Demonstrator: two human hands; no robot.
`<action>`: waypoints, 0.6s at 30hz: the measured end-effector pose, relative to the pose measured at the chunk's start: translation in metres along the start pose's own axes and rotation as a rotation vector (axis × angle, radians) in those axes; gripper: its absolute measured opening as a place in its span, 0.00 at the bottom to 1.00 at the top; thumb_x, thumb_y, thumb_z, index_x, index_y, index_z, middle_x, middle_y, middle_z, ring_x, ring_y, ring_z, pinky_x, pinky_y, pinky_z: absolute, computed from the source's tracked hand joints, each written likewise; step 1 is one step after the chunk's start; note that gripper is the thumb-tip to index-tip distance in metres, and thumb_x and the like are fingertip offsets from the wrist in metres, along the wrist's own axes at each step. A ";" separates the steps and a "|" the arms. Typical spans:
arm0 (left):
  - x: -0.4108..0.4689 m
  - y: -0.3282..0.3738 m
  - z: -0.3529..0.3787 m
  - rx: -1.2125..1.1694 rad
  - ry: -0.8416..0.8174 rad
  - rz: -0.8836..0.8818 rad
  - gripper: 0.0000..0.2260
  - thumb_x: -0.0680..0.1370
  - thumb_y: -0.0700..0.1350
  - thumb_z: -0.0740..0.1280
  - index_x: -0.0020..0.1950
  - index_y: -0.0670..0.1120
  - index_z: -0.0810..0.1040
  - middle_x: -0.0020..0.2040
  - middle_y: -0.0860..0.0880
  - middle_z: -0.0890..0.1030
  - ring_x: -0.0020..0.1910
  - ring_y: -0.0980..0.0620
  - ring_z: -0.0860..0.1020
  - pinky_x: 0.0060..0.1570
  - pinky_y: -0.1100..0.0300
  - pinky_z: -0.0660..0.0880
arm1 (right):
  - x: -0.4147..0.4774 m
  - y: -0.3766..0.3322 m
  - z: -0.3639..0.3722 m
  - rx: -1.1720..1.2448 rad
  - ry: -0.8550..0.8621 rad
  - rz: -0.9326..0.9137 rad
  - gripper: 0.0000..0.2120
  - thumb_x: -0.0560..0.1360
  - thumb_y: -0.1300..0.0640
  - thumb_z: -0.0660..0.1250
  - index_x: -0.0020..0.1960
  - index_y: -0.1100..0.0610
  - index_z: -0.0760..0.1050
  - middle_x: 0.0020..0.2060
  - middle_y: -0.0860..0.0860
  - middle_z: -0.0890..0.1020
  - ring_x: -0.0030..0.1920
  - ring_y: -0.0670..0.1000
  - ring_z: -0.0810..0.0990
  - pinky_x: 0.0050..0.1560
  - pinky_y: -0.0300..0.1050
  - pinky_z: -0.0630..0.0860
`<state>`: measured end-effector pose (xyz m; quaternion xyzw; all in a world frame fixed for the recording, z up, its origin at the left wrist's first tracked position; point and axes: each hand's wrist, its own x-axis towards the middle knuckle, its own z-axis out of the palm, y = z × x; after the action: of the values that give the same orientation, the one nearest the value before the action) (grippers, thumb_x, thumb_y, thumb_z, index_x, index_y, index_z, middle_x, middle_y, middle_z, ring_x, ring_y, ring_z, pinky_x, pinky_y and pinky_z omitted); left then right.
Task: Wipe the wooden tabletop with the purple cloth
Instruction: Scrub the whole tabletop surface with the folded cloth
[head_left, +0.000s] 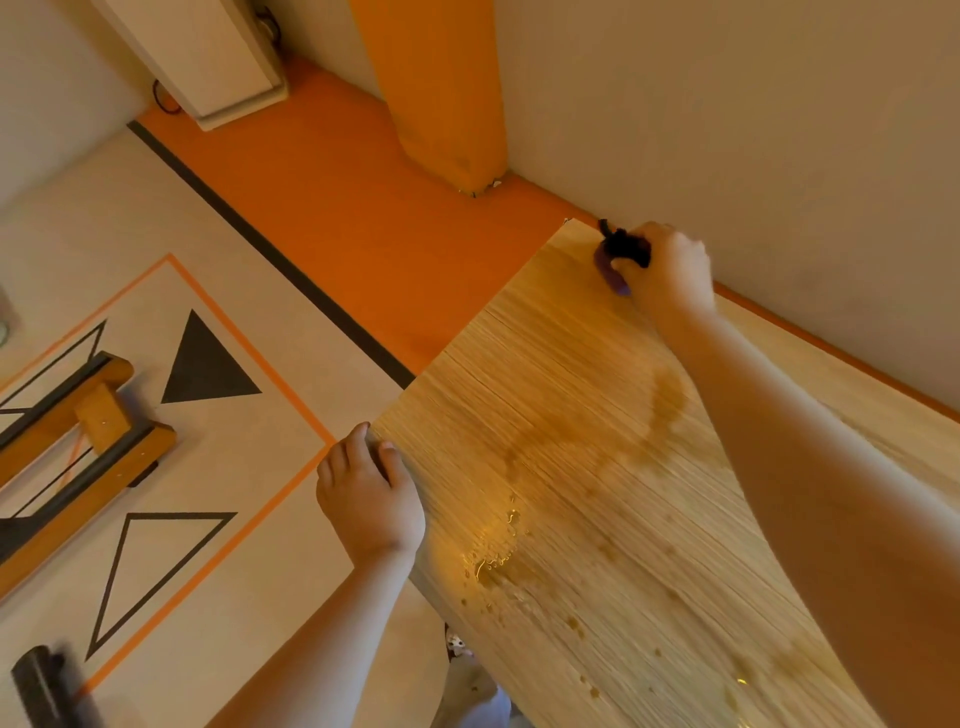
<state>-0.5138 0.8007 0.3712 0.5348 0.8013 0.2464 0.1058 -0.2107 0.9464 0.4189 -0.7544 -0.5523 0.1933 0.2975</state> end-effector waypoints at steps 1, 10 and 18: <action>-0.001 0.000 0.000 0.000 0.002 0.003 0.20 0.78 0.49 0.55 0.66 0.42 0.74 0.61 0.42 0.77 0.62 0.41 0.71 0.62 0.45 0.69 | -0.002 -0.008 0.007 -0.001 -0.020 -0.026 0.14 0.75 0.58 0.67 0.61 0.57 0.75 0.55 0.55 0.78 0.53 0.54 0.77 0.47 0.42 0.72; -0.002 0.000 0.001 0.006 -0.012 0.004 0.18 0.80 0.47 0.56 0.66 0.42 0.73 0.62 0.42 0.77 0.62 0.41 0.70 0.61 0.44 0.67 | -0.067 -0.036 0.046 -0.039 -0.263 -0.313 0.08 0.74 0.61 0.66 0.53 0.58 0.76 0.50 0.52 0.77 0.50 0.52 0.75 0.44 0.44 0.75; 0.000 0.000 0.001 -0.008 0.004 -0.001 0.20 0.79 0.49 0.54 0.66 0.41 0.74 0.60 0.41 0.77 0.62 0.40 0.71 0.61 0.44 0.68 | -0.016 0.034 -0.025 -0.097 0.070 0.035 0.14 0.75 0.57 0.67 0.61 0.58 0.75 0.55 0.55 0.77 0.53 0.57 0.77 0.51 0.48 0.76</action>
<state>-0.5136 0.8014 0.3705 0.5333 0.8008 0.2508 0.1065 -0.1755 0.9184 0.4149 -0.7839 -0.5367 0.1448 0.2764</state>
